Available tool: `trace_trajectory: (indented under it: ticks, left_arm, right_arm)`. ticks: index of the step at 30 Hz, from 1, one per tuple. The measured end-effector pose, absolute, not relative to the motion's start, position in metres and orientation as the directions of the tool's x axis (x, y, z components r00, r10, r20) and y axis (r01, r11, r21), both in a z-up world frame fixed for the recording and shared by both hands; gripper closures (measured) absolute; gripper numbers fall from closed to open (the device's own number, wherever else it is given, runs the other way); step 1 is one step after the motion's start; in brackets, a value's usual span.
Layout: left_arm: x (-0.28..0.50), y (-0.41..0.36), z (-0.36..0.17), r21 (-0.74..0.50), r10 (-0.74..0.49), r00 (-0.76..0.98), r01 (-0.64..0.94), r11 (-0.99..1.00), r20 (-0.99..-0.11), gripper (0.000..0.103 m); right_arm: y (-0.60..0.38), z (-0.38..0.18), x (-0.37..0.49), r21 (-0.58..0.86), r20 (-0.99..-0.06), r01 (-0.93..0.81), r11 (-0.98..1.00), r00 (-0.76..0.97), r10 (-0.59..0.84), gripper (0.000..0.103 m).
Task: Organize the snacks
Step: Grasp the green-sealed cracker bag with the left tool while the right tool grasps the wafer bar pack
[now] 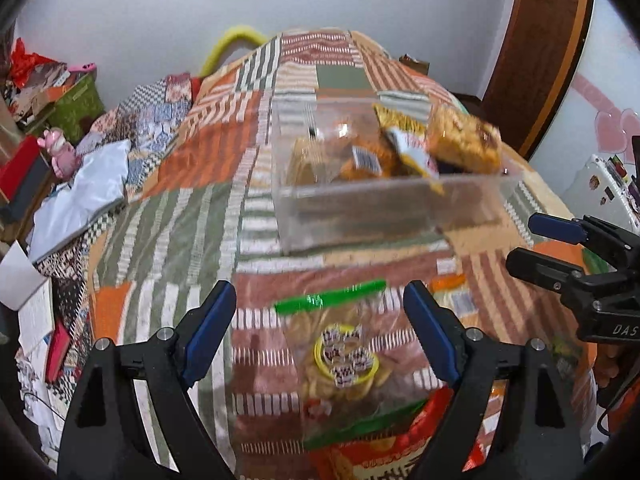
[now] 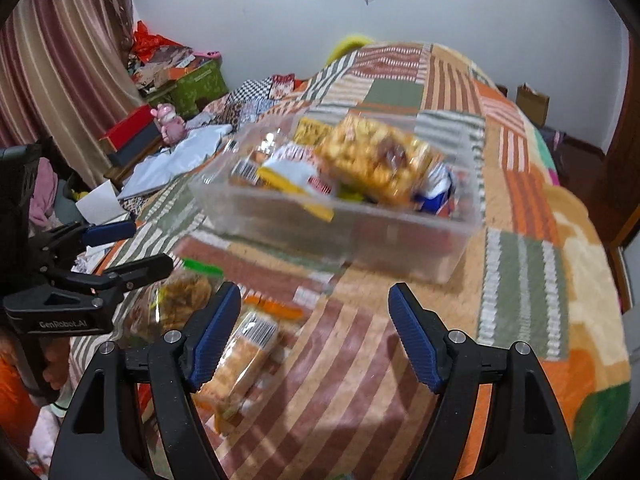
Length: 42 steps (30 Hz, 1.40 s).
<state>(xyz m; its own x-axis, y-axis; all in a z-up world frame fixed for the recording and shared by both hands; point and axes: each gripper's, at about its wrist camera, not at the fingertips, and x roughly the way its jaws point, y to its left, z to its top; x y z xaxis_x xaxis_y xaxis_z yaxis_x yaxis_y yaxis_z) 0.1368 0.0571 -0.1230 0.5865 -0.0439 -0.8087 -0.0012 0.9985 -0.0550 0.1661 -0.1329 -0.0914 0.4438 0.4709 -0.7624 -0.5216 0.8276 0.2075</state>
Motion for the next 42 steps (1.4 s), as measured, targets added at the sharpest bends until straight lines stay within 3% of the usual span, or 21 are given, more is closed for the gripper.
trace_trajectory:
  ticks: [13, 16, 22, 24, 26, 29, 42]
  left_arm:
    - [0.122, 0.059, -0.156, -0.085, -0.079, 0.527, 0.014, 0.996, -0.846, 0.017]
    - [0.122, 0.059, -0.159, -0.097, -0.093, 0.519, 0.019, 0.995, -0.850, 0.023]
    - [0.125, 0.058, -0.167, -0.121, -0.126, 0.492, 0.042, 0.992, -0.861, 0.044]
    - [0.125, 0.057, -0.169, -0.118, -0.123, 0.487, 0.042, 0.992, -0.865, 0.046]
    - [0.125, 0.057, -0.169, -0.122, -0.126, 0.493, 0.040, 0.992, -0.861, 0.049]
    - [0.124, 0.059, -0.167, -0.126, -0.124, 0.501, 0.030, 0.992, -0.856, 0.056]
    - [0.127, 0.061, -0.129, -0.131, -0.111, 0.598, 0.011, 0.991, -0.793, 0.058]
  right_arm:
    - [-0.103, -0.114, 0.151, 0.221, -0.819, -0.556, 0.801, 0.341, 0.462, 0.029]
    - [-0.097, -0.119, 0.151, 0.219, -0.831, -0.563, 0.797, 0.320, 0.455, 0.030]
    - [-0.086, -0.128, 0.148, 0.224, -0.855, -0.607, 0.763, 0.253, 0.453, 0.049]
    - [-0.085, -0.130, 0.148, 0.224, -0.855, -0.609, 0.761, 0.251, 0.453, 0.051]
    - [-0.086, -0.130, 0.149, 0.229, -0.854, -0.610, 0.758, 0.247, 0.458, 0.060]
    - [-0.091, -0.128, 0.151, 0.234, -0.848, -0.604, 0.762, 0.257, 0.464, 0.067]
    - [-0.110, -0.103, 0.154, 0.225, -0.795, -0.580, 0.783, 0.355, 0.491, 0.071]
